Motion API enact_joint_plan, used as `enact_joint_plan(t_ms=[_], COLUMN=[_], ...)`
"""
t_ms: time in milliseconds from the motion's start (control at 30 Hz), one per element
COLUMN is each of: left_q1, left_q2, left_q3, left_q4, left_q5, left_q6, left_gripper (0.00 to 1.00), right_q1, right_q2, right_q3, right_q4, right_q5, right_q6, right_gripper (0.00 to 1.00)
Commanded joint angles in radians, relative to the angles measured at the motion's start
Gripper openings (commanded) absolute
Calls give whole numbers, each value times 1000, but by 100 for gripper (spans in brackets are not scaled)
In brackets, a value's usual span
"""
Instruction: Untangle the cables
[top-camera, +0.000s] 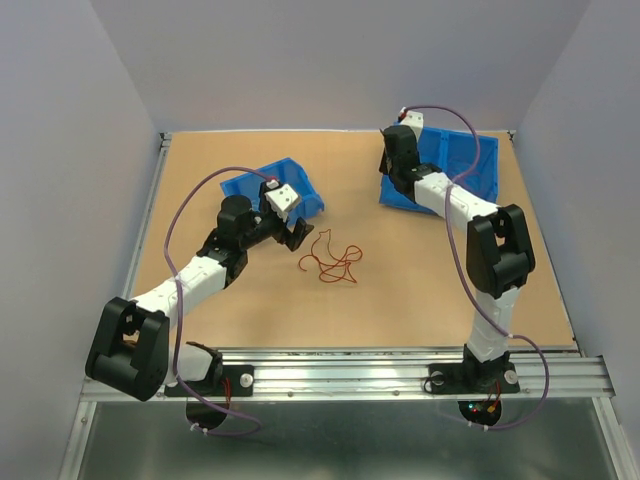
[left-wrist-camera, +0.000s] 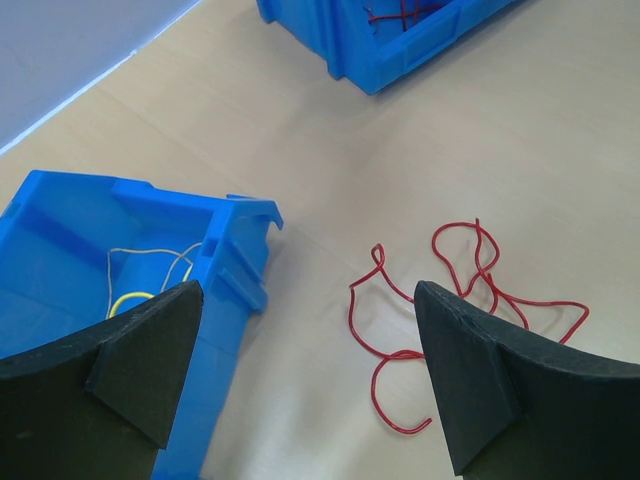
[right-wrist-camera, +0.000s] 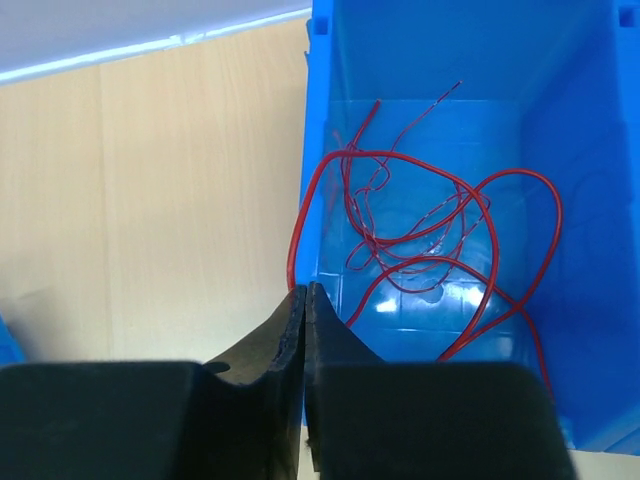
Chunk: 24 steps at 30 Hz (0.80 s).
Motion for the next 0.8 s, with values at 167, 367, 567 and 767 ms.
enact_joint_plan(t_ms=[167, 367, 567, 767], left_q1=[-7, -8, -8, -10], left_q2=[0, 1, 1, -2], left_q3=[59, 59, 61, 59], left_q4=[24, 22, 22, 22], left_q5=[0, 0, 0, -1], left_q6=[16, 18, 16, 19], left_gripper=[98, 98, 98, 98], right_q1=[-48, -49, -49, -48], right_q2=[-39, -48, -49, -25], right_q3=[15, 18, 7, 18], right_q4=[27, 33, 62, 93], right_q5=[-13, -52, -106, -123], right_q6=[33, 33, 13, 2], right_gripper=[1, 57, 63, 59])
